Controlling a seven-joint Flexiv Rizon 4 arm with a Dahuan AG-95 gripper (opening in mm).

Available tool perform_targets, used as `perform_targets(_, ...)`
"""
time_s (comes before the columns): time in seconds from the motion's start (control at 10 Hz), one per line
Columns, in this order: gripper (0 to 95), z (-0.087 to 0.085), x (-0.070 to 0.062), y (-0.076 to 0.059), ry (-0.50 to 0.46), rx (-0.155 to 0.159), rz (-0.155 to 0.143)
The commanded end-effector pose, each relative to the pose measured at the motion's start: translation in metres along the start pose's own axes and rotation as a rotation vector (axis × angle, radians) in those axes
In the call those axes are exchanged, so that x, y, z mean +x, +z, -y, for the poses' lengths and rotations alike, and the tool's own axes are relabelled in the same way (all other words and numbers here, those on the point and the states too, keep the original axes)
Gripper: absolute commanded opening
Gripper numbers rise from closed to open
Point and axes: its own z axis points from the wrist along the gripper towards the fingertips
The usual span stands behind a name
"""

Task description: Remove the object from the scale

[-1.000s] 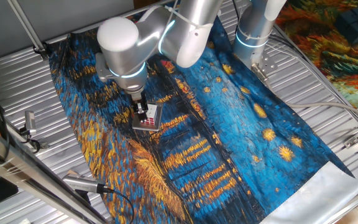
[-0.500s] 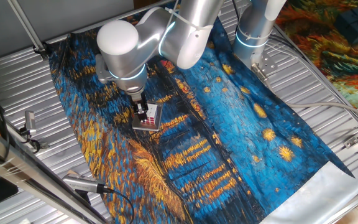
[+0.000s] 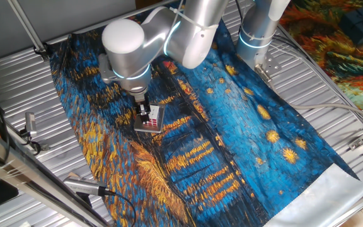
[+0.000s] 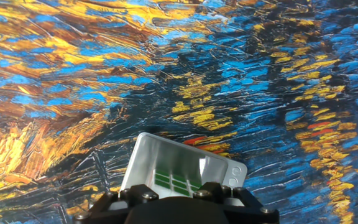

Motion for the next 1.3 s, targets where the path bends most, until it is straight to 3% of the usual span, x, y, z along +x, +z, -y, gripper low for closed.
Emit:
perform_targets(0.1, 57.0, -0.0008, -0.0016, 0.0006, 0.000, -0.001, 0.001)
perform_targets(1.3, 57.0, -0.0021, -0.0005, 0.0011, -0.023, 0.000, 0.016)
